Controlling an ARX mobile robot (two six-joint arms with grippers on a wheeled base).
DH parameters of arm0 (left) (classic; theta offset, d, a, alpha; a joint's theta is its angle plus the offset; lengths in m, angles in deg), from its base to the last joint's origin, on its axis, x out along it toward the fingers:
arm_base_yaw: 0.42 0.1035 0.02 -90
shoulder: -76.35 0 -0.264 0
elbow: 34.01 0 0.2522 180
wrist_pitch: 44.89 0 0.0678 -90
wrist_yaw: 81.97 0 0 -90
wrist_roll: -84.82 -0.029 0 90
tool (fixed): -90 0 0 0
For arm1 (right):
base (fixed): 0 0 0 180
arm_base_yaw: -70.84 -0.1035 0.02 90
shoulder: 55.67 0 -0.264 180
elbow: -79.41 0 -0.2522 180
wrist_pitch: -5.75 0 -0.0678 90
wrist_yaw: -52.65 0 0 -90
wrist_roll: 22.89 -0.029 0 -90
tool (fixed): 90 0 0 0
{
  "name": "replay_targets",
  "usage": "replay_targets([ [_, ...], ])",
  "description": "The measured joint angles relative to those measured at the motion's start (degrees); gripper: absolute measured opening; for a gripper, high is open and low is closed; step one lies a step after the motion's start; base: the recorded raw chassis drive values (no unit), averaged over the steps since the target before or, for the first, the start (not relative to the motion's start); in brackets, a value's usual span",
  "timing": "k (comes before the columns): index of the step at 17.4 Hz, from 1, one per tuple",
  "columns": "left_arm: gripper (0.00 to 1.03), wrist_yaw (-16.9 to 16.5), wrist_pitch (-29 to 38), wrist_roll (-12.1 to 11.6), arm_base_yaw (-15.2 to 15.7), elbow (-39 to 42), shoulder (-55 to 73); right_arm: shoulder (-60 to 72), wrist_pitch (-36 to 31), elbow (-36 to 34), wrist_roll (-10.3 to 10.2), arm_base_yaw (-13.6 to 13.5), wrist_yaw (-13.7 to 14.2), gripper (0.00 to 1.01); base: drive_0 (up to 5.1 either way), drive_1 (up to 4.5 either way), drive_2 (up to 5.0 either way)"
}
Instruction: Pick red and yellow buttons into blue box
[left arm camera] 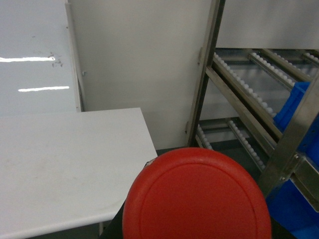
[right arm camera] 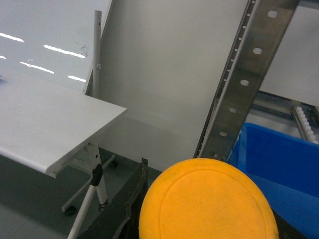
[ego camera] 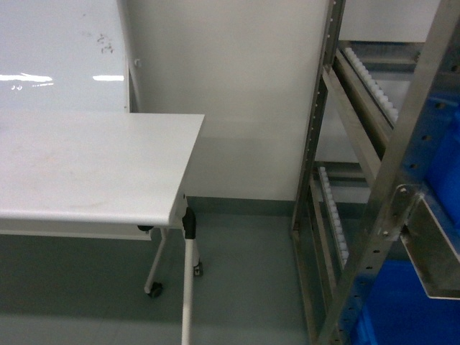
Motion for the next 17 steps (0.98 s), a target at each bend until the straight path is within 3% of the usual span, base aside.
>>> replay_targets([
  [17, 0.24, 0.0, -0.1, 0.0, -0.2, 0.0, 0.1, 0.0, 0.0, 0.0, 0.0, 0.0, 0.1, 0.36, 4.9, -2.83, -2.0],
])
